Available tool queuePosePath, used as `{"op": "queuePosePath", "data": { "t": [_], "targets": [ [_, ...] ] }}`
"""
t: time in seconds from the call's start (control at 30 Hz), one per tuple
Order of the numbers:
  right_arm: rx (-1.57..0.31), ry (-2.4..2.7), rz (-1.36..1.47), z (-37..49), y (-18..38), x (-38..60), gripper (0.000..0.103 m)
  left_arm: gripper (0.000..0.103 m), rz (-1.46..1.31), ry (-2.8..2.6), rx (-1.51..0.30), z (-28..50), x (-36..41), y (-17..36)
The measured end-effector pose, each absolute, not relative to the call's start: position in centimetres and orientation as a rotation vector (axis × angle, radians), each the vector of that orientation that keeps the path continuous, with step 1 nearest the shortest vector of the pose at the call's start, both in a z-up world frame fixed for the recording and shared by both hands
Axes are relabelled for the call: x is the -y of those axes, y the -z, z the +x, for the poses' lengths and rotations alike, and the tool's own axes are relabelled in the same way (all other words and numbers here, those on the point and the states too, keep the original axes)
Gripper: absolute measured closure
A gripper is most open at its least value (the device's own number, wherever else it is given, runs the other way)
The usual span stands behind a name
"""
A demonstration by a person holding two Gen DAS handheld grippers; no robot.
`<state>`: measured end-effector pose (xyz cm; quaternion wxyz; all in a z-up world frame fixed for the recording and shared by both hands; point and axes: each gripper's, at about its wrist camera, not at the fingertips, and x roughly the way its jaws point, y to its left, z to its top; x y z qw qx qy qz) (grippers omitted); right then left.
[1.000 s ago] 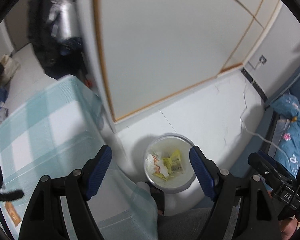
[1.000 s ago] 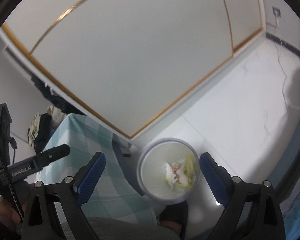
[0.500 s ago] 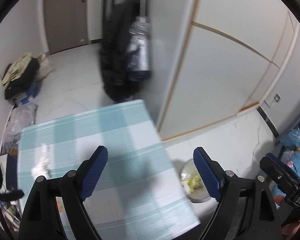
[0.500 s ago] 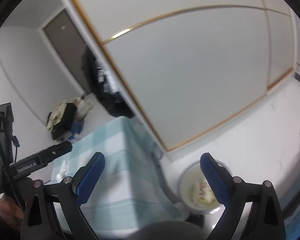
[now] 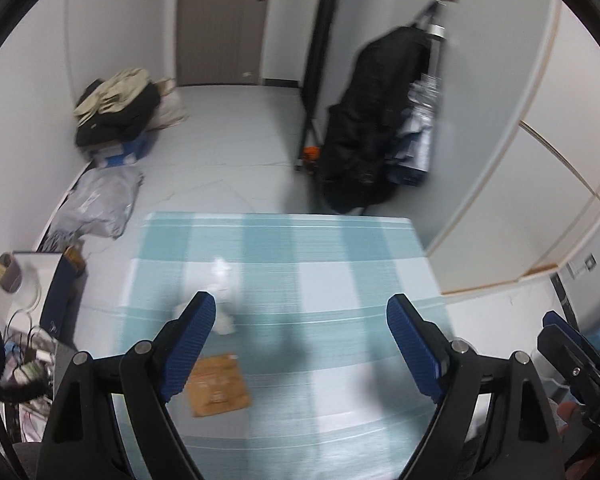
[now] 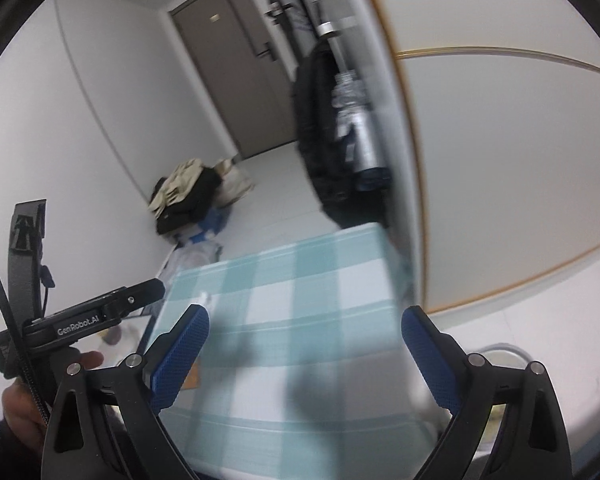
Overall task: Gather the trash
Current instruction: 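Lower the right tool onto the white tissue and close its fingers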
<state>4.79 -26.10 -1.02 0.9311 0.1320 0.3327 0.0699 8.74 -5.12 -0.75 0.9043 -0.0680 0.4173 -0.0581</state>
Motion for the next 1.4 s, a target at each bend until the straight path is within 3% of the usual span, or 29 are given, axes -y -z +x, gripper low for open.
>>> {"op": "queuePosePath", "data": {
  "t": [0.67, 1.0, 1.4],
  "targets": [
    [-0.812, -0.347, 0.110, 14.2, 5.7, 10.7, 0.005, 0.017, -0.418, -0.113, -0.925, 9.1, -10.3, 7.0],
    [-0.893, -0.605, -0.218, 19.1, 11.1, 2.2, 0.005, 0.017, -0.486, -0.109, -0.933, 9.2, -13.2, 7.6],
    [-1.056, -0.681, -0.379, 22.9, 17.0, -2.0, 0.006, 0.017, -0.547, -0.101, -0.931, 9.4, -15.0, 7.6]
  ]
}}
